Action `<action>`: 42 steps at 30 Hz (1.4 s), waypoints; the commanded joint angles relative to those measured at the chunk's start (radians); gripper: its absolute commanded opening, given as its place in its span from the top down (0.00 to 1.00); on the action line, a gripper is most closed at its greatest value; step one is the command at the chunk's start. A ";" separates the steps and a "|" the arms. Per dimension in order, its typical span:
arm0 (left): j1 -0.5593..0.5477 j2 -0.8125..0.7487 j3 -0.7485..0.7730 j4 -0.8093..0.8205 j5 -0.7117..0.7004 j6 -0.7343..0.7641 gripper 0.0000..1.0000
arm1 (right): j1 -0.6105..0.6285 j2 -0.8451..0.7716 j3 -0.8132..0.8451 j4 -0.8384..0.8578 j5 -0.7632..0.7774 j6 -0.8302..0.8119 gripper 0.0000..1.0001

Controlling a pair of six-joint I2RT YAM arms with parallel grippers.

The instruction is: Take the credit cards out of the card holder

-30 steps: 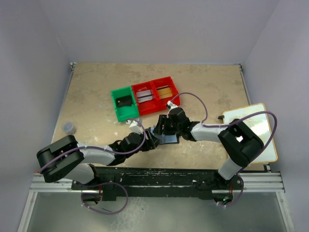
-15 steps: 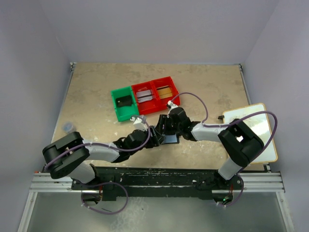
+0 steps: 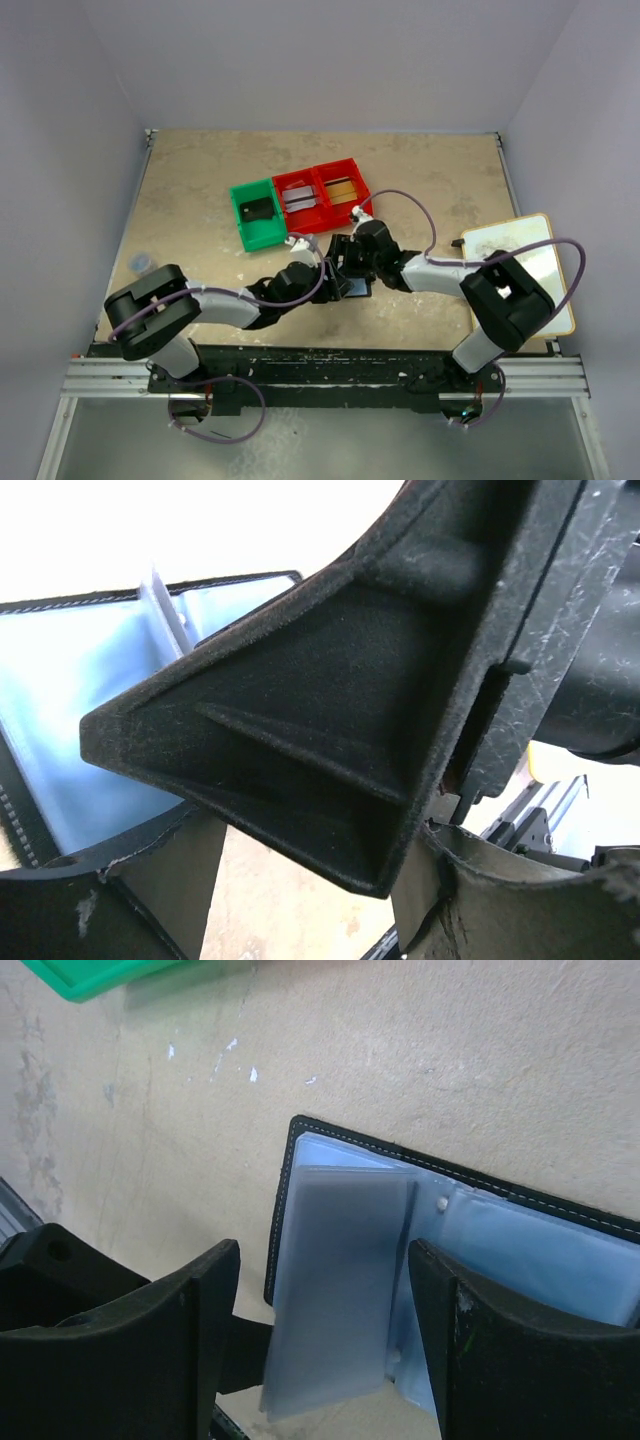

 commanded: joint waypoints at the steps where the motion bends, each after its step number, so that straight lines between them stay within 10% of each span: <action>1: 0.001 0.008 0.082 -0.008 -0.002 0.063 0.42 | -0.012 -0.099 0.005 -0.072 0.037 0.008 0.28; 14: -0.001 0.125 0.145 0.066 0.097 0.058 0.42 | -0.099 -0.357 -0.065 -0.339 0.335 0.074 0.20; 42: 0.011 -0.209 0.025 -0.432 -0.272 0.095 0.41 | -0.111 -0.314 -0.111 -0.109 -0.032 -0.081 0.42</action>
